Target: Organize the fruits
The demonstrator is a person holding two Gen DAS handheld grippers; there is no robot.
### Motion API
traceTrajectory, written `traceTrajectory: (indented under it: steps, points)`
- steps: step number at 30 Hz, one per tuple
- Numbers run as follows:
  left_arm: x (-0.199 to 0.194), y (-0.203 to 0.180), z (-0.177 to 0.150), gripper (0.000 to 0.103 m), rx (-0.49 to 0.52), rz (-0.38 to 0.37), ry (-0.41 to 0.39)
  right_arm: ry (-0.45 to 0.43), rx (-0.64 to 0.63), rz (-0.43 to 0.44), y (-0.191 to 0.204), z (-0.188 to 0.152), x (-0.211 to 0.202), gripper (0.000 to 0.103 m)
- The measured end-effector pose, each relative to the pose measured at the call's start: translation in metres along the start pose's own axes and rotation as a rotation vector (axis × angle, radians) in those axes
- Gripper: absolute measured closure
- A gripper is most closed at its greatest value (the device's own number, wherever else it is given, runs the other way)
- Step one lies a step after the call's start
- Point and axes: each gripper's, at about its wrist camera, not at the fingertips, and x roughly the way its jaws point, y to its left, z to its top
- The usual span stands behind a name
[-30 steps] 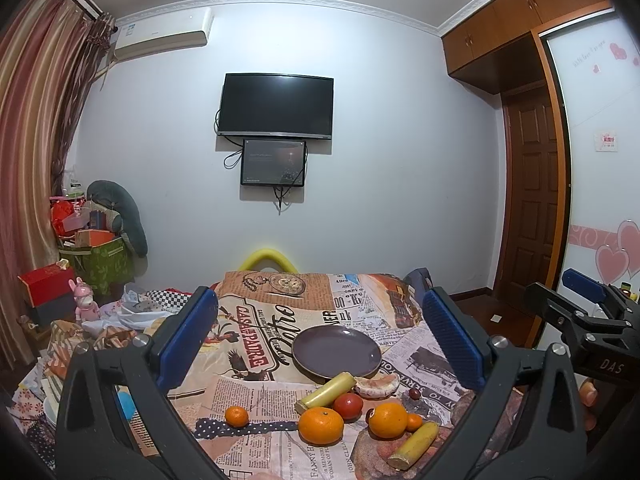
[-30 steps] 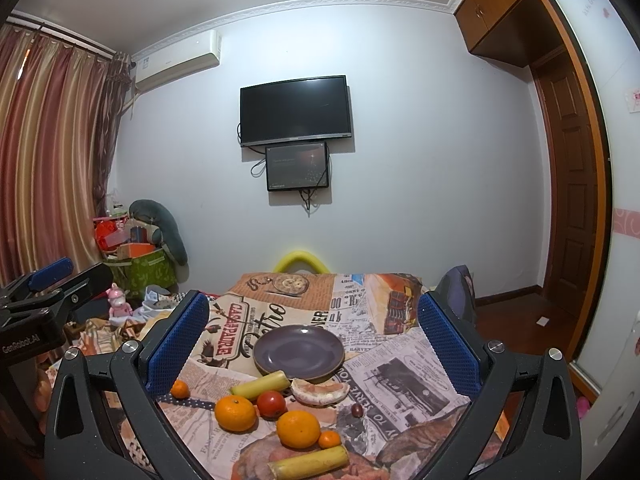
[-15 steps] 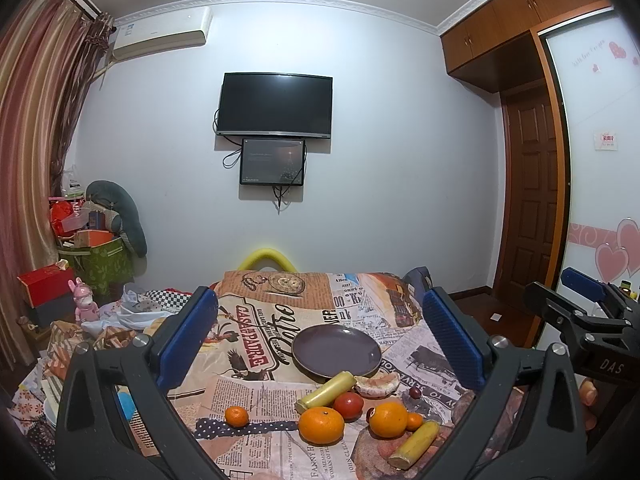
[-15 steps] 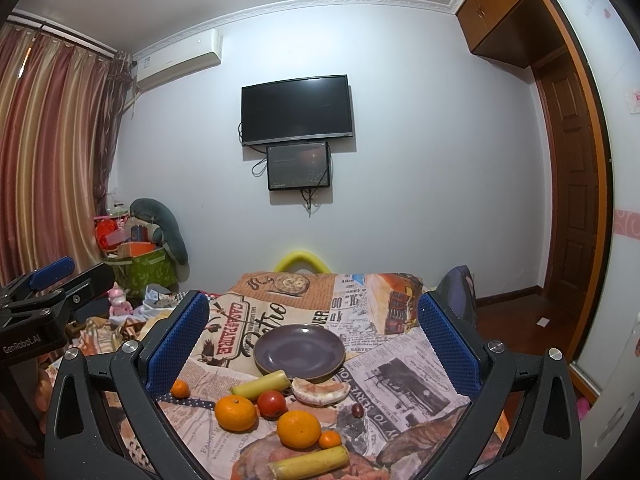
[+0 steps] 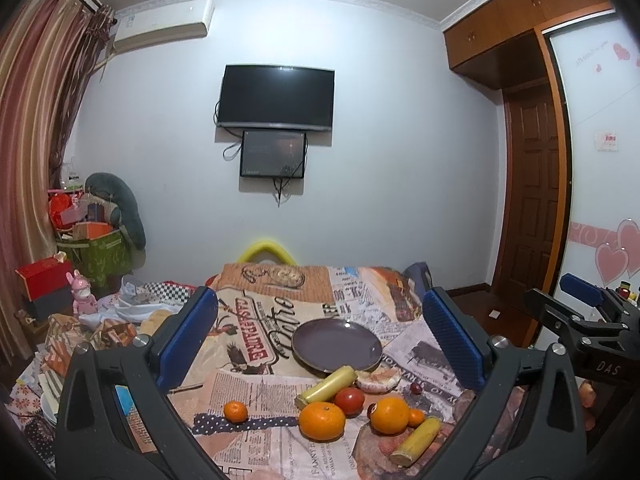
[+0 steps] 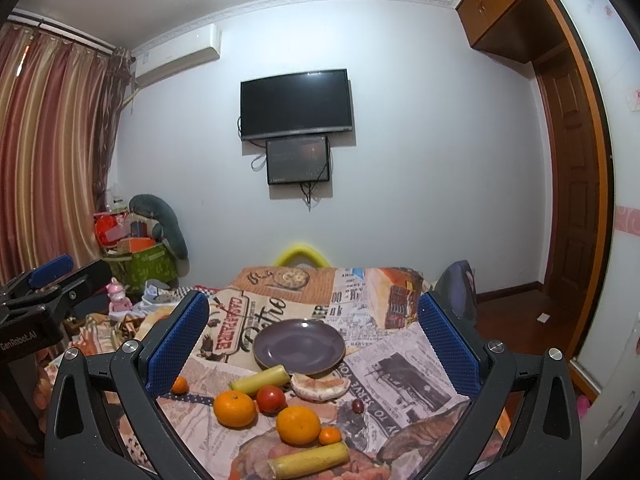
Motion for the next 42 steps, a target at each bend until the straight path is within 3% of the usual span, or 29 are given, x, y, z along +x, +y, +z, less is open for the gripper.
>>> traceTrajectory:
  steps: [7, 9, 12, 16, 22, 26, 30, 35, 42]
  points:
    - [0.026, 0.020, -0.014, 0.001, -0.021, 0.033, 0.095, 0.135, 0.001, 0.013, -0.009, -0.025, 0.028, 0.000]
    - [0.033, 0.025, -0.019, 0.007, -0.013, 0.050, 0.115, 0.180, -0.001, 0.012, -0.012, -0.034, 0.036, 0.000]
    - [0.045, 0.029, -0.027, 0.016, 0.012, 0.067, 0.161, 0.248, -0.001, 0.017, -0.014, -0.045, 0.048, 0.009]
    - [0.065, 0.031, -0.044, 0.018, 0.019, 0.048, 0.237, 0.325, 0.012, 0.034, -0.017, -0.058, 0.061, 0.026]
    - [0.098, 0.025, -0.075, 0.018, 0.030, -0.008, 0.375, 0.411, 0.015, 0.058, -0.018, -0.076, 0.080, 0.040]
    - [0.122, 0.016, -0.100, 0.020, 0.023, -0.050, 0.476, 0.443, -0.003, 0.060, -0.017, -0.085, 0.090, 0.042]
    - [0.140, 0.012, -0.118, 0.029, 0.032, -0.056, 0.541, 0.475, -0.025, 0.077, -0.013, -0.093, 0.100, 0.042]
    - [0.161, 0.011, -0.134, 0.036, 0.027, -0.071, 0.606, 0.528, -0.034, 0.112, -0.010, -0.107, 0.118, 0.042]
    - [0.181, 0.005, -0.148, 0.037, 0.041, -0.102, 0.669, 0.598, -0.028, 0.155, -0.010, -0.126, 0.141, 0.042]
